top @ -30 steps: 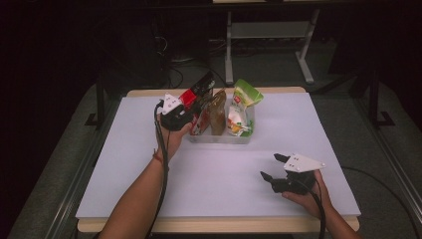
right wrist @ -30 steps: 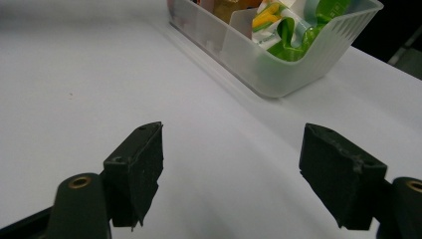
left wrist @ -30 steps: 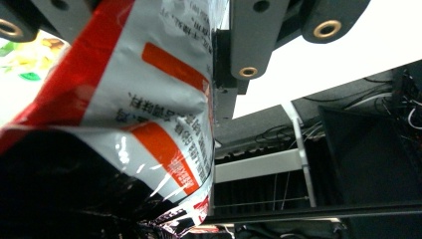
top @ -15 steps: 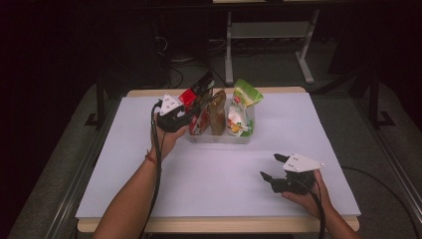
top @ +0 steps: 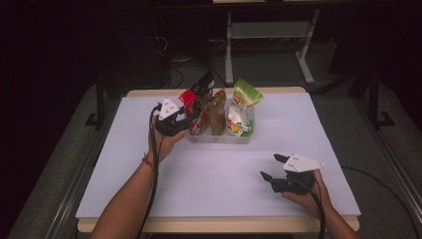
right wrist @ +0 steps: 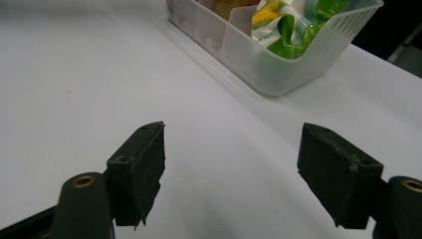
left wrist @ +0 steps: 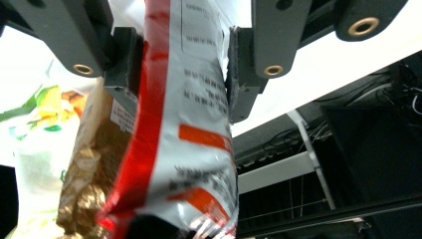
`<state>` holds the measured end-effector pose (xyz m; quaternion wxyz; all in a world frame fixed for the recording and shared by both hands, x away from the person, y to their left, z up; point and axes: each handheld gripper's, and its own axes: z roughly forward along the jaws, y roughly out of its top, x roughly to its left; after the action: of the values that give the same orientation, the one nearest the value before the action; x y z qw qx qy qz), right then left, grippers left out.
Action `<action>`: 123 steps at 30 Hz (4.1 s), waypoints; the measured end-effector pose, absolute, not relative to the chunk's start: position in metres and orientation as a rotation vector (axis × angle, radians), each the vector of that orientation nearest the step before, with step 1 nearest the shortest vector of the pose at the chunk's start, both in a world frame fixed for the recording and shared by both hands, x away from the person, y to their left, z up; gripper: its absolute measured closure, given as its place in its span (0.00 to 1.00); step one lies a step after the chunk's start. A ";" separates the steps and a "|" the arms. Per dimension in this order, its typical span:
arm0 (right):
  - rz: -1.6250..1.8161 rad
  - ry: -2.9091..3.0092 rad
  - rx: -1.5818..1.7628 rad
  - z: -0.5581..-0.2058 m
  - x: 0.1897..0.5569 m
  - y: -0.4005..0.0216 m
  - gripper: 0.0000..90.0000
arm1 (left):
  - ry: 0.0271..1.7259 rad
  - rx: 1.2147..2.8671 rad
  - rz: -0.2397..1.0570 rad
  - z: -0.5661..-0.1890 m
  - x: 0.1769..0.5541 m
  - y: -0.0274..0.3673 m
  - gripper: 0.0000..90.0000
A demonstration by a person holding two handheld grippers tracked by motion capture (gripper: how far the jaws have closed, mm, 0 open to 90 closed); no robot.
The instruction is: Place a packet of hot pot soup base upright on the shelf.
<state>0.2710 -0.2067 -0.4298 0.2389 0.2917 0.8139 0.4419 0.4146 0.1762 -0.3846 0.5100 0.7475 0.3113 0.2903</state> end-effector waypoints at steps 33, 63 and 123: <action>1.140 2.210 0.820 -0.436 0.277 -0.211 0.28 | 0.607 1.946 0.732 -0.396 0.361 0.220 0.39; 1.084 2.180 0.824 -0.435 0.271 -0.216 0.28 | 0.642 2.065 0.676 -0.423 0.309 0.267 0.31; 1.134 2.175 0.825 -0.433 0.278 -0.214 0.28 | 0.846 1.898 0.679 -0.445 0.262 0.330 0.16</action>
<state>0.2780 -0.2137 -0.4334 0.2732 0.3066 0.8085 0.4215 0.2624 0.3301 -0.4447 0.4597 0.7711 0.3435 0.2759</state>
